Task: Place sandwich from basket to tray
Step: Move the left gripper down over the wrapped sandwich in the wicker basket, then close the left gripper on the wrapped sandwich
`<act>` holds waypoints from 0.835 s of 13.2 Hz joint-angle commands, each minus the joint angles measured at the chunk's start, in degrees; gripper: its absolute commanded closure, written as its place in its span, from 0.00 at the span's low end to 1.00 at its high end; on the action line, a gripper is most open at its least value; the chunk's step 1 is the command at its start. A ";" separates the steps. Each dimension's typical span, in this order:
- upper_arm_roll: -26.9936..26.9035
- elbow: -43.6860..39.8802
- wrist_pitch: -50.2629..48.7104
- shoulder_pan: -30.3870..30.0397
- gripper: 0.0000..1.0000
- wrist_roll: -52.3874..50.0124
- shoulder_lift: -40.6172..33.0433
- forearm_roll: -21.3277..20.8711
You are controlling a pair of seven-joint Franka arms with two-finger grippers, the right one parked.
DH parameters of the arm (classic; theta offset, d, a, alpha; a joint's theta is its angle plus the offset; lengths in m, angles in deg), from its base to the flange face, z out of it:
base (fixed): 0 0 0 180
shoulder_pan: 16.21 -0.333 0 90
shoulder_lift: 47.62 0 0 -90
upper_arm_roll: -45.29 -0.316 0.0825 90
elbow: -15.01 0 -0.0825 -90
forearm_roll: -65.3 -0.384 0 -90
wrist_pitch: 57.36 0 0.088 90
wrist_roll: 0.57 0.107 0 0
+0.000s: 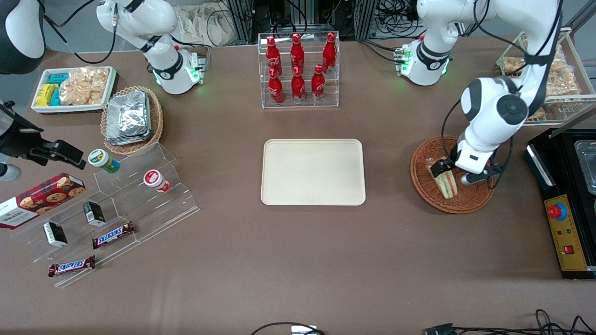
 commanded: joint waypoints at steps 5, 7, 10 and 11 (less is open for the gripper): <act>-0.74 0.29 3.43 0.57 0.73 -0.50 3.77 -0.68; -0.82 0.65 3.08 0.57 1.00 -0.33 3.25 -0.68; -0.82 -0.22 -4.61 0.57 1.00 -0.15 -1.83 -0.68; -0.82 -1.10 -9.71 0.57 1.00 -0.24 -5.68 -0.59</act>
